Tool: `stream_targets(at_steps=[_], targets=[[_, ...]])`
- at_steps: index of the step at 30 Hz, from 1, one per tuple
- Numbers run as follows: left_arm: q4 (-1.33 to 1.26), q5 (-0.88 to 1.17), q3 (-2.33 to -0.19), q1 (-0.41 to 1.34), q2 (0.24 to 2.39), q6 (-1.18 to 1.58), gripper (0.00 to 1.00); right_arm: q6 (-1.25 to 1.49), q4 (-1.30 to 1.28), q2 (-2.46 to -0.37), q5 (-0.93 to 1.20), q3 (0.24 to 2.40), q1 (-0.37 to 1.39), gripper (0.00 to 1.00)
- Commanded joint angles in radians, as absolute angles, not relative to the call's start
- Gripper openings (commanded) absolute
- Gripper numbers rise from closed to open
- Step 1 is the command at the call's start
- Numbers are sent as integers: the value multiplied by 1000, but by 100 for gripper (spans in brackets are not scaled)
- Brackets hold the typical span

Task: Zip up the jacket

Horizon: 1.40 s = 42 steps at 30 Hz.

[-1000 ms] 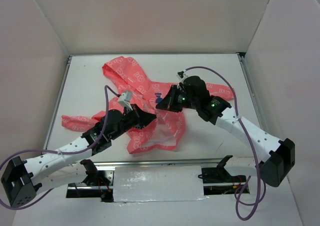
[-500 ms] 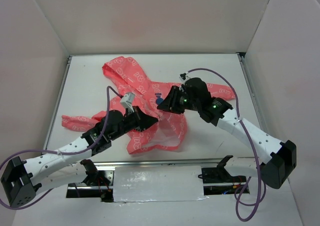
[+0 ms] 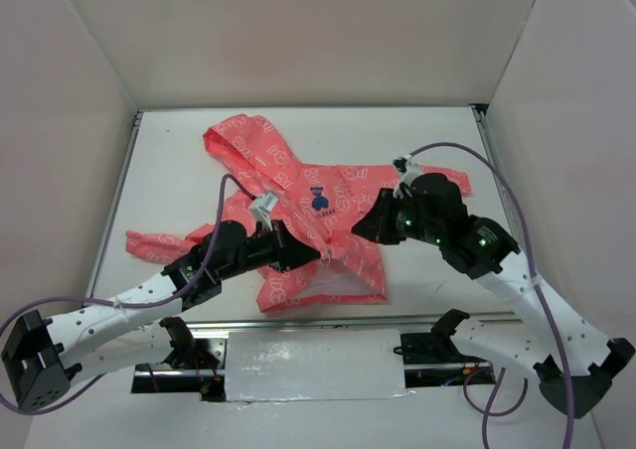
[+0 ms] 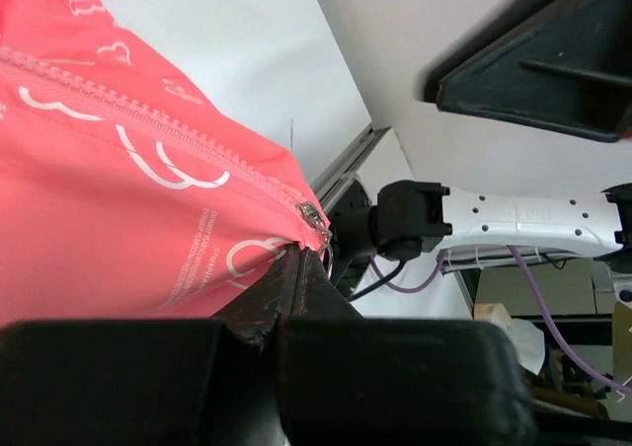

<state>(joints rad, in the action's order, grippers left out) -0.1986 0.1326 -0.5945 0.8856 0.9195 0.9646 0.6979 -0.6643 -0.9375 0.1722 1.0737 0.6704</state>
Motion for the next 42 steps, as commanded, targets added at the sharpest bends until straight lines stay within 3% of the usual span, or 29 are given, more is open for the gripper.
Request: stream_targets(at_steps=[1, 2, 5, 7, 8, 10, 14, 19, 22, 42], targets=[[-213, 189, -641, 893, 931, 974, 0, 574, -804, -879, 171, 1115, 681, 9], [-218, 190, -638, 893, 931, 979, 0, 571, -814, -876, 182, 1106, 695, 0], [-218, 187, -629, 893, 931, 980, 0, 592, -815, -865, 167, 1069, 750, 0], [-225, 189, -624, 893, 928, 986, 0, 673, -766, -830, 220, 1027, 756, 15], [-227, 189, -620, 893, 928, 988, 0, 704, -686, -816, 239, 1006, 770, 29], [-226, 187, -620, 893, 930, 989, 0, 779, -640, -796, 250, 973, 782, 38], [-225, 186, -609, 896, 923, 996, 0, 917, -554, -828, 342, 902, 807, 36], [-235, 169, -597, 899, 916, 1008, 0, 1185, -297, -718, 333, 698, 824, 36], [-230, 169, -595, 900, 913, 1009, 0, 1299, -281, -689, 315, 649, 831, 36], [-267, 178, -568, 911, 910, 1042, 0, 1347, -149, -739, 241, 565, 859, 38]])
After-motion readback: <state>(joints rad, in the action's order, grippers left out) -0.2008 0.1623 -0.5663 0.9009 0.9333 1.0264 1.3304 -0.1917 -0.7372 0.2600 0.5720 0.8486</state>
